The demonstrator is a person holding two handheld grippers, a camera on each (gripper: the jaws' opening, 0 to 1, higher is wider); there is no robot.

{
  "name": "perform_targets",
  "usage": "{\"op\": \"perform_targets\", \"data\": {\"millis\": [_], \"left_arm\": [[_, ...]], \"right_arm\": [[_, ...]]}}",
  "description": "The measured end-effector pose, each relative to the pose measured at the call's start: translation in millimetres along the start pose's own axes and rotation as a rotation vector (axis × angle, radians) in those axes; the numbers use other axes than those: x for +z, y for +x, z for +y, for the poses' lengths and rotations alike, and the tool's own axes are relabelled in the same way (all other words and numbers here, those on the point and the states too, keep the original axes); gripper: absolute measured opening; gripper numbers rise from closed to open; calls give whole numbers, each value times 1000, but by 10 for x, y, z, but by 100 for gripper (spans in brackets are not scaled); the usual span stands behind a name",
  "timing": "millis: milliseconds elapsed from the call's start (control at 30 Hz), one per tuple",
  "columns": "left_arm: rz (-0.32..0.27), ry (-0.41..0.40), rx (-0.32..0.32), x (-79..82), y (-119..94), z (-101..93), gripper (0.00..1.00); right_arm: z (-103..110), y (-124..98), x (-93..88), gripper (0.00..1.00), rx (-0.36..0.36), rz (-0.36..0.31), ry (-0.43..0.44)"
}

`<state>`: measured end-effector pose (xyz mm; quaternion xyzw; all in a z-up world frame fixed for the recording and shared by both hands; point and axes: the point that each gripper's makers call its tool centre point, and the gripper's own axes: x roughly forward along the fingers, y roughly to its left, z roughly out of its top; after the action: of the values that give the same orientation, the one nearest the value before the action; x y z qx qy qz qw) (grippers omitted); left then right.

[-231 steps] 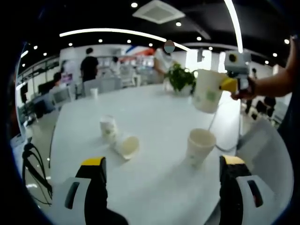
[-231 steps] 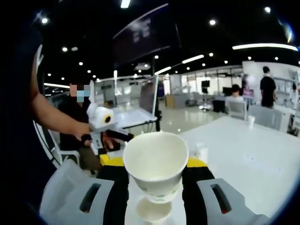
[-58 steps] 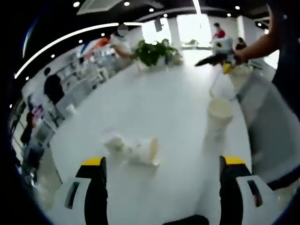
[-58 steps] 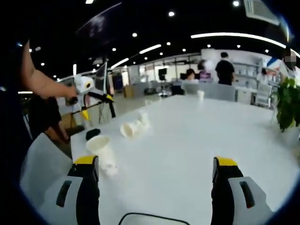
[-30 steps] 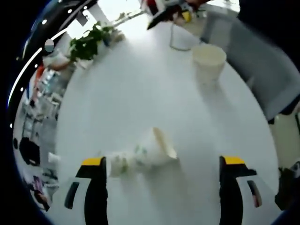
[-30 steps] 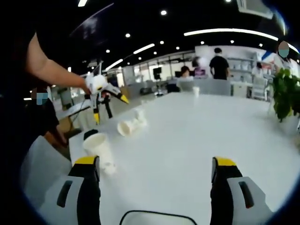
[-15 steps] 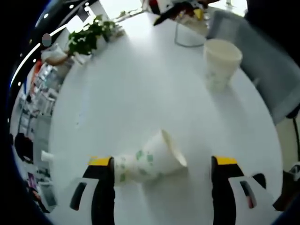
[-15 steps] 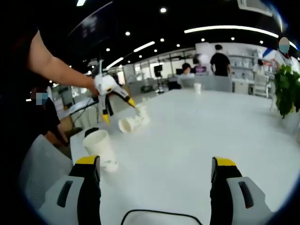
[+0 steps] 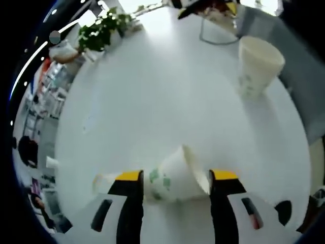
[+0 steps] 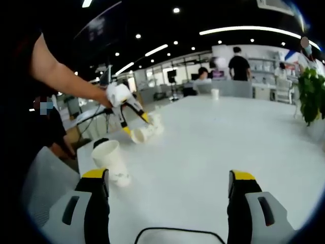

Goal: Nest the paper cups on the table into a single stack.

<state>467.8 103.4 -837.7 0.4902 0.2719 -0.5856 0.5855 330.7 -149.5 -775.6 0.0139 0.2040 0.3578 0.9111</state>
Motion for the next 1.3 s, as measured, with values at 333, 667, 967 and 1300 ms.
{"op": "perform_targets", "data": {"millis": [333,667,967,1300], "left_arm": [[31,-109,-41,20,24,-104,3],[-7,-159,-21,11,-246,-95,46],[77,-49,-172,-572,-621,-540,87],[139,-105,-174,-780,-702,-657,100]], "right_arm": [[20,0,-8,96,3,1,2],[41,24,-5,96,8,-5,8],[47,43,-6,95,10,-10,13],[81,72,34,95,20,-14,3]]}}
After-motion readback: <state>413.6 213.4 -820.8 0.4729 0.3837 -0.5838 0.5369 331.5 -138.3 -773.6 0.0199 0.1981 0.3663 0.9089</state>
